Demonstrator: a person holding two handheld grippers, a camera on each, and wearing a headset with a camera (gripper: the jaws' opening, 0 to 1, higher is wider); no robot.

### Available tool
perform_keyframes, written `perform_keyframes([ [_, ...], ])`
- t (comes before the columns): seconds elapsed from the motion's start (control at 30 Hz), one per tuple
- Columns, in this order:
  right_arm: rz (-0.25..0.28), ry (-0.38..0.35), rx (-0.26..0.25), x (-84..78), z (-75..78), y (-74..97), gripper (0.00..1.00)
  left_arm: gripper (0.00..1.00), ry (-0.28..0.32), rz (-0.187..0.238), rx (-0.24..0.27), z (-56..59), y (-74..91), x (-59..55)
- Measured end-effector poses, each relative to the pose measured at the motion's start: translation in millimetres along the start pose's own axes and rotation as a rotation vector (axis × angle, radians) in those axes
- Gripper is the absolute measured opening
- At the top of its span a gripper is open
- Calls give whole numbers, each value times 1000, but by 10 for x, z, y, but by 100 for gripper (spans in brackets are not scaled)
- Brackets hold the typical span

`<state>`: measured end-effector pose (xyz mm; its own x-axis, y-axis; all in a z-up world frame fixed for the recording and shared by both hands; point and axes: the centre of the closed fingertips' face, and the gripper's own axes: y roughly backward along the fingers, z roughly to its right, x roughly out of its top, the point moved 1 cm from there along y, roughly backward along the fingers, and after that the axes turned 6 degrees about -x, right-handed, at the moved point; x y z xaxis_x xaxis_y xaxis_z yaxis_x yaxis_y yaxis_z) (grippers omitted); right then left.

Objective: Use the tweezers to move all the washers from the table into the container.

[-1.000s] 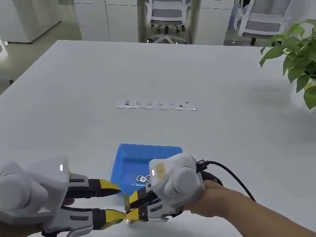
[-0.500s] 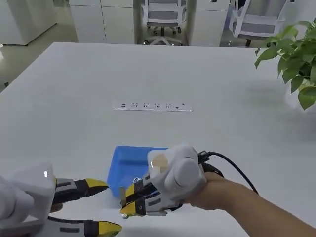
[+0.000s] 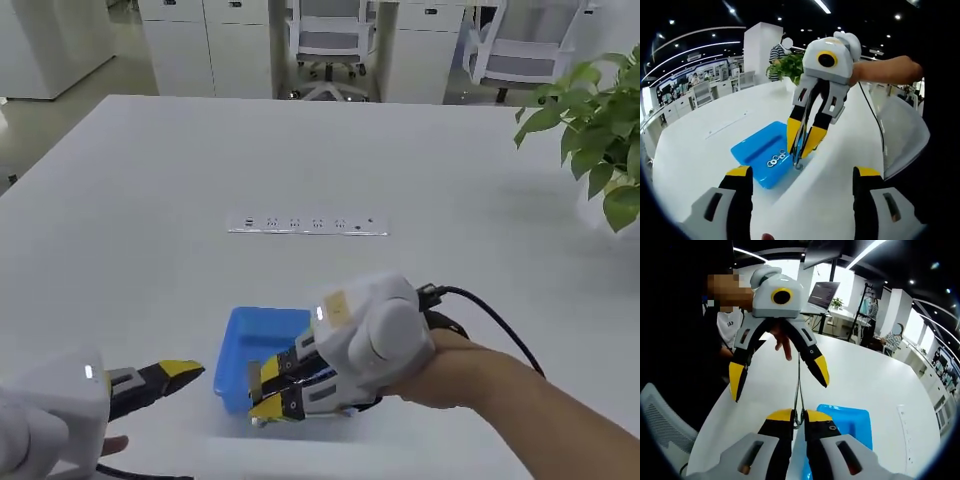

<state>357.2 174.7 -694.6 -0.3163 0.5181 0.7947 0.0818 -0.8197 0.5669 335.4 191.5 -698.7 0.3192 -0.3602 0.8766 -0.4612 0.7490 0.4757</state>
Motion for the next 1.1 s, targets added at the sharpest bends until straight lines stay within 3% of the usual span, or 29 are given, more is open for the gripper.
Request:
perform_keyframes([
  [0.33,12,-11,-31,27,192,119,9,99,-4,21,28,11,-8,65],
  [1.1,13,-46,-99,-250,585,186,9,99,-5,24,46,25,-40,102],
])
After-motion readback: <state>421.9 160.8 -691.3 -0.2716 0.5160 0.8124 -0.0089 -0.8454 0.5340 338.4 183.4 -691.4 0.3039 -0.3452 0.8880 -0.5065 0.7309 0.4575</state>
